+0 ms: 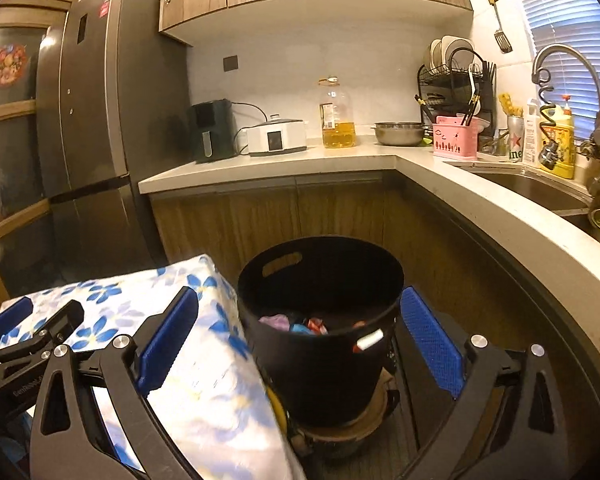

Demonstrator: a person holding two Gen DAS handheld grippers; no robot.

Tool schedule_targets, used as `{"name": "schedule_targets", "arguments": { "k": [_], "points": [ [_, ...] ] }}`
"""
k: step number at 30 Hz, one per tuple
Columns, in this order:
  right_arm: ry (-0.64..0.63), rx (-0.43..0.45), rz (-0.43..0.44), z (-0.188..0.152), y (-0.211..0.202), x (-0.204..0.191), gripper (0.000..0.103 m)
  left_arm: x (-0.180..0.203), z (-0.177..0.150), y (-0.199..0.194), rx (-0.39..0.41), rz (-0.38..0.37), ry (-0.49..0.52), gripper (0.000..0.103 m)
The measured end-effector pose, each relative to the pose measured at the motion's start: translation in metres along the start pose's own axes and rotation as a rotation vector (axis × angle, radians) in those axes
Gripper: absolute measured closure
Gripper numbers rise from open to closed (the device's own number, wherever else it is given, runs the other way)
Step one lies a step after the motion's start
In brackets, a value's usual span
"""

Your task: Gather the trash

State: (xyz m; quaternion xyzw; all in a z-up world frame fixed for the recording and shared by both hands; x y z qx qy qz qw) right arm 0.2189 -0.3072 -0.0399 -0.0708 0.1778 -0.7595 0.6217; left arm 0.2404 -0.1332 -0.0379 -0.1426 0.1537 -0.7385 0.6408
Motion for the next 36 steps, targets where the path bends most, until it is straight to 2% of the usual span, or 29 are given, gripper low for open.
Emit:
{"name": "schedule_targets", "arguments": {
  "k": [9, 18, 28, 36],
  "points": [
    [-0.023, -0.007, 0.000, -0.017, -0.057, -0.028, 0.006, -0.037, -0.016, -0.061, 0.024, 0.034, -0.026, 0.006],
    [-0.063, -0.009, 0.008, -0.041, -0.102, -0.051, 0.006, -0.057, -0.034, -0.111, 0.045, 0.061, -0.027, 0.006],
    [-0.081, -0.007, 0.031, -0.055, -0.129, -0.068, 0.006, -0.071, -0.048, -0.142, 0.058, 0.080, -0.035, 0.006],
    [-0.086, 0.002, 0.035, -0.056, -0.137, -0.072, 0.006, -0.076, -0.050, -0.150, 0.061, 0.080, -0.049, 0.006]
  ]
}}
Point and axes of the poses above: each gripper's, at about its wrist camera, not at the fingertips, and y roughly the way its jaws point, x to its right, z to its top, the point moved 6 cm from there along y, roughly the way its jaws point, and after that the axes turned 1 degree about -x, right-handed, at the moved point
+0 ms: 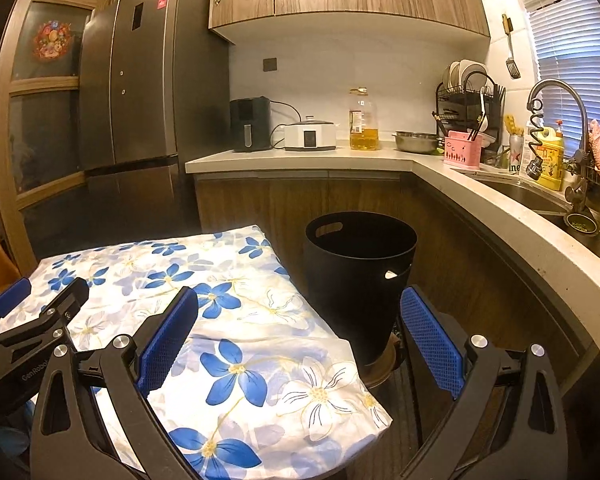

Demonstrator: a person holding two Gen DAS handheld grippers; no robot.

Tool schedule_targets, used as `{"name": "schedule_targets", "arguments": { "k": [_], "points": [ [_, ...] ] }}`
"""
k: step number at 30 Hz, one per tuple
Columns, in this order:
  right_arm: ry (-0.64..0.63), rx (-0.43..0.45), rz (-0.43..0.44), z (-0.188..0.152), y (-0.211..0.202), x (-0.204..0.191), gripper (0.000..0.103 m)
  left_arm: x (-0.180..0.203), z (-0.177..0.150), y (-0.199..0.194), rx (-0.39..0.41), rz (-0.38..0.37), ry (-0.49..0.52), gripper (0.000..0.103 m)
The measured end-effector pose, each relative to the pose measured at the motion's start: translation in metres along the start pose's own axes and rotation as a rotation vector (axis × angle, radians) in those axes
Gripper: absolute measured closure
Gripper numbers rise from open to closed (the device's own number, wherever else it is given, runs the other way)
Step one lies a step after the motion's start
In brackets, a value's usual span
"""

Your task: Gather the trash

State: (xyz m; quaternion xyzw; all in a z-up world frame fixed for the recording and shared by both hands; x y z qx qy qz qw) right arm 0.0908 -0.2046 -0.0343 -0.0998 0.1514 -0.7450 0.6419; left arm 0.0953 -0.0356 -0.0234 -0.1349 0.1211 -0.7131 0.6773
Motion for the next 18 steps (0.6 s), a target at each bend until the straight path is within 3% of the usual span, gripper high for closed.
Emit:
{"name": "schedule_targets", "arguments": {
  "k": [18],
  "points": [
    [0.003, 0.004, -0.005, 0.0008, -0.0031, 0.0006, 0.006, 0.0027, -0.0023, -0.0007, 0.002, -0.006, 0.001, 0.006]
  ]
}}
Point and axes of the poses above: each gripper's, at about its wrist camera, not at the fingertips, and y roughly the way its jaws point, x to its right, z to its top, the point moved 6 cm from there along y, roughly the way its jaws point, and after that the axes turned 1 degree about -x, right-handed, at the moved point
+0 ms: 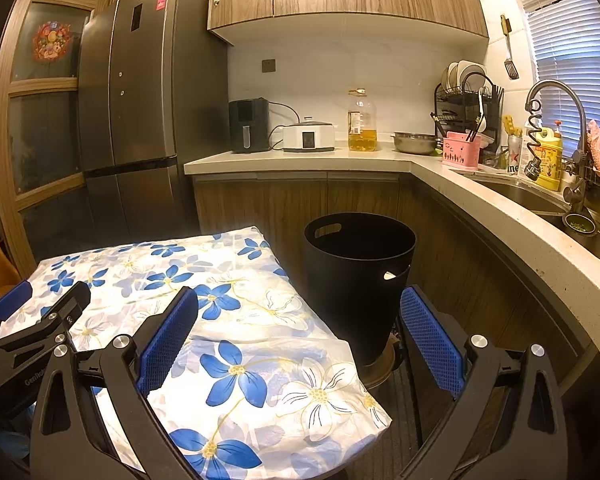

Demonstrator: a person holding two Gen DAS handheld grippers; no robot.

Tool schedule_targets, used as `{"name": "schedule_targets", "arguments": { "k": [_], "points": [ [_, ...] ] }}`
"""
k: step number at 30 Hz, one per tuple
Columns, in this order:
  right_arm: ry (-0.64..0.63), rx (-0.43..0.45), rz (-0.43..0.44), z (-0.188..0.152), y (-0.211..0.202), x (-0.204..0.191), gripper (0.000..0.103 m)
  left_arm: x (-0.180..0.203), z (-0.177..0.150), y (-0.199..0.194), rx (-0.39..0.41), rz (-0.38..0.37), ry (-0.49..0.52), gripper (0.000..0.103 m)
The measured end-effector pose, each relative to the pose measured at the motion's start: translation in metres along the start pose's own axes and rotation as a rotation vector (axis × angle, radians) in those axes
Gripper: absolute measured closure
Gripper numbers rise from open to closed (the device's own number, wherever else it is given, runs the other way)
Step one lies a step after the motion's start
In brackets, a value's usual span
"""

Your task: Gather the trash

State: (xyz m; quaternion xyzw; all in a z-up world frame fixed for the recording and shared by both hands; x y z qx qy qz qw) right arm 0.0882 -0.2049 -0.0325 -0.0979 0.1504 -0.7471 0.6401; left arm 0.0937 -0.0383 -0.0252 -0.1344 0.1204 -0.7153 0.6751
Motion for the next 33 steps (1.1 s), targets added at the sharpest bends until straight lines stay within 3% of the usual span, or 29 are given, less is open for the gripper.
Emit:
{"name": "schedule_targets", "arguments": {
  "k": [33],
  "points": [
    [0.006, 0.009, -0.005, 0.0074, -0.0011, 0.0034, 0.006, 0.0034, 0.0027, 0.0016, 0.001, -0.005, -0.002, 0.006]
  ]
}}
Point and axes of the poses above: each gripper's, at about its wrist camera, not at the fingertips, and y roughly the way its jaws point, x to its right, z to its top, the point moved 6 cm from there along y, roughly the way its jaws point, and after that the axes turned 1 degree about -x, right-handed, at the moved point
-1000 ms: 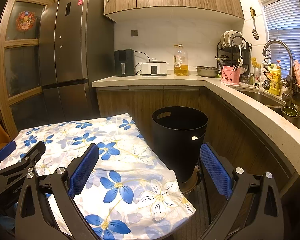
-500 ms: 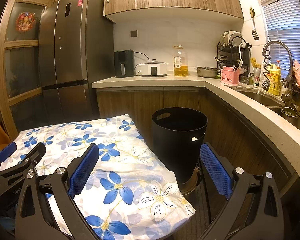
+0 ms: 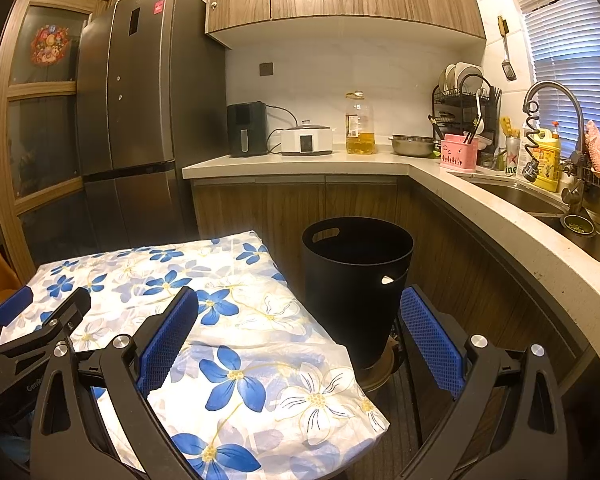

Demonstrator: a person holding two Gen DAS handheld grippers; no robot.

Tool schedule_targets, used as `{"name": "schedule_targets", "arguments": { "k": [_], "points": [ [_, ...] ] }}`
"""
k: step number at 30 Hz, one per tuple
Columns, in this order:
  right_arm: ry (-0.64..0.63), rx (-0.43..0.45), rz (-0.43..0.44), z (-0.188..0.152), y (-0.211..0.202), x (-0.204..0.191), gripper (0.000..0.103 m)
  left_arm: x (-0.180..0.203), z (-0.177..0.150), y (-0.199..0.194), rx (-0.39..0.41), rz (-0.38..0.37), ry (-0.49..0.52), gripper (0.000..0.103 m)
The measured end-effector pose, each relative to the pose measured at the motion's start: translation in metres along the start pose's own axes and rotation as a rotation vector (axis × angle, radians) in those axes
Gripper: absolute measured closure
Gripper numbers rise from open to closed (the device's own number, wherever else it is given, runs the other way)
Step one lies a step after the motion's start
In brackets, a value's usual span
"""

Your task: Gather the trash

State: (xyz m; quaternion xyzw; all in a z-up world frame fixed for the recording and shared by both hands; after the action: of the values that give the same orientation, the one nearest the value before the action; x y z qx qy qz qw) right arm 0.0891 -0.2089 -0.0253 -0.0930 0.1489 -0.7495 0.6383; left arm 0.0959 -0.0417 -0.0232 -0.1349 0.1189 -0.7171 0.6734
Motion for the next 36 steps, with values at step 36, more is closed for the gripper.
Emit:
{"name": "schedule_targets", "arguments": {
  "k": [36],
  "points": [
    [0.008, 0.003, -0.003, 0.0035, -0.0030, 0.0057, 0.006, 0.0029, 0.0028, -0.0002, 0.004, -0.005, 0.001, 0.006]
  ]
}}
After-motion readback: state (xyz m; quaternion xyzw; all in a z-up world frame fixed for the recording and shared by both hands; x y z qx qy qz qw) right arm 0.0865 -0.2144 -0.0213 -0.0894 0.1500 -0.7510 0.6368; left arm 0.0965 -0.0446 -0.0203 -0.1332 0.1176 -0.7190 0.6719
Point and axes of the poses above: each gripper's, at about its wrist camera, not at the fingertips, and y roughly the way its jaws point, x to its right, z to its top, the point moved 6 cm from there along y, roughly the way its jaws point, and after that the axes turned 1 degree about -x, right-handed, at the moved point
